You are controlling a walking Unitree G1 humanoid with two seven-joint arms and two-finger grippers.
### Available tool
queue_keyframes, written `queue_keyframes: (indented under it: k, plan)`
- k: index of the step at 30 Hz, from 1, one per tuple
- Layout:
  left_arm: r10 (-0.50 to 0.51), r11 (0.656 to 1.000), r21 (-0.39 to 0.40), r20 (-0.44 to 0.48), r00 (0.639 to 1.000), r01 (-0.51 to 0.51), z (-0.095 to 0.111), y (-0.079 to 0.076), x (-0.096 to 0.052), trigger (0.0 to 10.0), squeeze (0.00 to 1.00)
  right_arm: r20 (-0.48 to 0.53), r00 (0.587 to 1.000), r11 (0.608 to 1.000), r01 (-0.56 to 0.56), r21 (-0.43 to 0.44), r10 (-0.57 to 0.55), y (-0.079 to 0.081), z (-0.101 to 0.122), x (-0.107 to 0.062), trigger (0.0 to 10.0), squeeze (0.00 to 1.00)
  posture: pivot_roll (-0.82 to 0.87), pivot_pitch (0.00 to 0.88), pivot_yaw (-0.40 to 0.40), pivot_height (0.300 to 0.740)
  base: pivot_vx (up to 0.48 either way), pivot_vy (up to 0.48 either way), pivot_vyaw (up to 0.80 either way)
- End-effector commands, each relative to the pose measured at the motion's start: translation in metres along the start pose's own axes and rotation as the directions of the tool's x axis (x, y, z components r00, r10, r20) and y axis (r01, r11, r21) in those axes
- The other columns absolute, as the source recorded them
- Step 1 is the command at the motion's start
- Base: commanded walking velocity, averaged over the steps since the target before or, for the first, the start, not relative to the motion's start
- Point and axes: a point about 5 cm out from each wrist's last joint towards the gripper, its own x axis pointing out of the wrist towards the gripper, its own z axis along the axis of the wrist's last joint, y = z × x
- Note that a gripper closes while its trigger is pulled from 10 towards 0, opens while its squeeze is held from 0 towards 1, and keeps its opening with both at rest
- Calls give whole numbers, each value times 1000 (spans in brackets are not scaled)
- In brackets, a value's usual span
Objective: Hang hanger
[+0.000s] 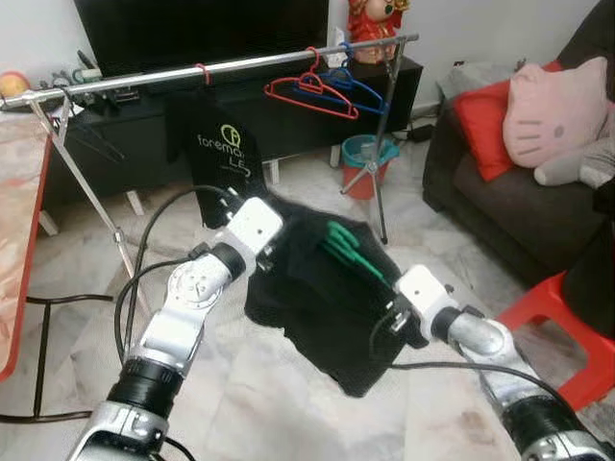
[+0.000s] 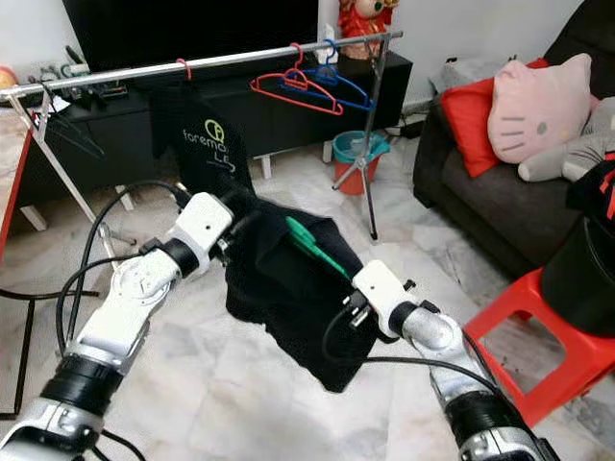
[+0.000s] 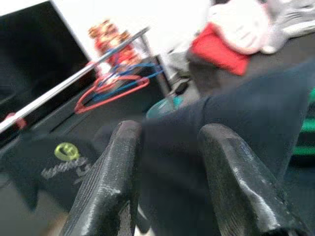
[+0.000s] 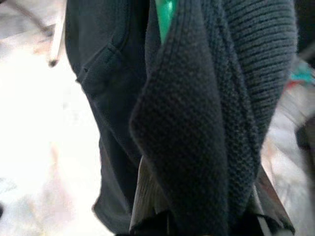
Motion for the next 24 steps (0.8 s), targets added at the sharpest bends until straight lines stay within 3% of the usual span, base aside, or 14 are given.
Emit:
queue_keyframes:
  k: [1, 11, 24]
  plan:
    - [19, 1000, -7, -35, 999, -19, -7, 0, -2, 10000, 0, 31, 997, 996, 67, 62, -69, -9, 8, 2, 0, 0, 55, 0, -5, 740, 0, 0, 0]
    - [-116, 992, -40, -10, 993, 116, -5, -24, -1, 10000, 0, 80, 995, 991, 55, 124, -65, -1, 18, 9, 0, 0, 50, 0, 3, 740, 0, 0, 0]
    - [-147, 989, -7, -12, 989, 147, -4, -33, 4, 10000, 0, 135, 990, 992, 11, 126, -28, 4, 33, 15, 0, 0, 47, 0, 6, 740, 0, 0, 0]
